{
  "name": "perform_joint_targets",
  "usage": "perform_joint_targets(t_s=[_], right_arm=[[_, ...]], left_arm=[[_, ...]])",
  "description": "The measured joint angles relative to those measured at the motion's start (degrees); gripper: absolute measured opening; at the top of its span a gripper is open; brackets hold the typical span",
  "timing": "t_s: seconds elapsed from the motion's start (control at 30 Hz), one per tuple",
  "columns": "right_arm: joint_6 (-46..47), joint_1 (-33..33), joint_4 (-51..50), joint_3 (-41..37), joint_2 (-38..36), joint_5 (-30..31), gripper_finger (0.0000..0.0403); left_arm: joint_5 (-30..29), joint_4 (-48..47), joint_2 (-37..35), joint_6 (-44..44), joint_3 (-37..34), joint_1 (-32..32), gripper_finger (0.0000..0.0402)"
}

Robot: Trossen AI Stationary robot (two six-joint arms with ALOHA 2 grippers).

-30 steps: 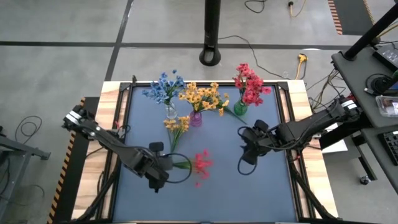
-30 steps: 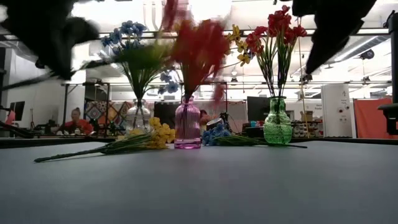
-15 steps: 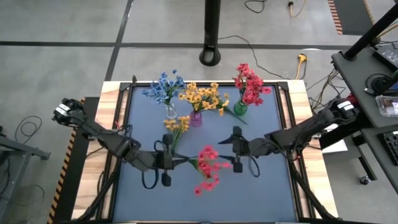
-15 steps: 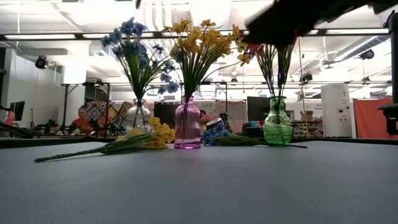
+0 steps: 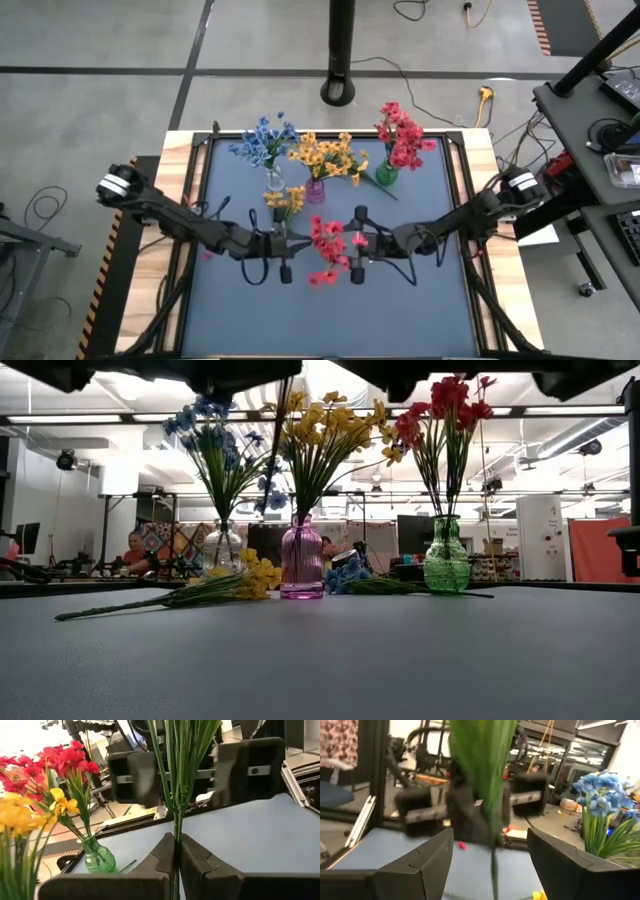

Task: Sort flowers into vase by color
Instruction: Put the red flowers into the green vase

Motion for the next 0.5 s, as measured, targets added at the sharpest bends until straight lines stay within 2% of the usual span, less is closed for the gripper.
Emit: perform_joint_targets(t_s=[0.3, 0.5], right_arm=[[-1.4, -0.6, -0.2, 3.2, 1.5, -1.0, 0.0203], [-1.3, -0.6, -0.2, 3.4, 1.5, -1.7, 0.0153]], left_arm=[[-0.5, 4.3, 4.2, -0.3, -0.4, 1.0, 0.0000], [-1.2, 4.2, 5.1, -1.0, 1.0, 1.9, 0.0001]])
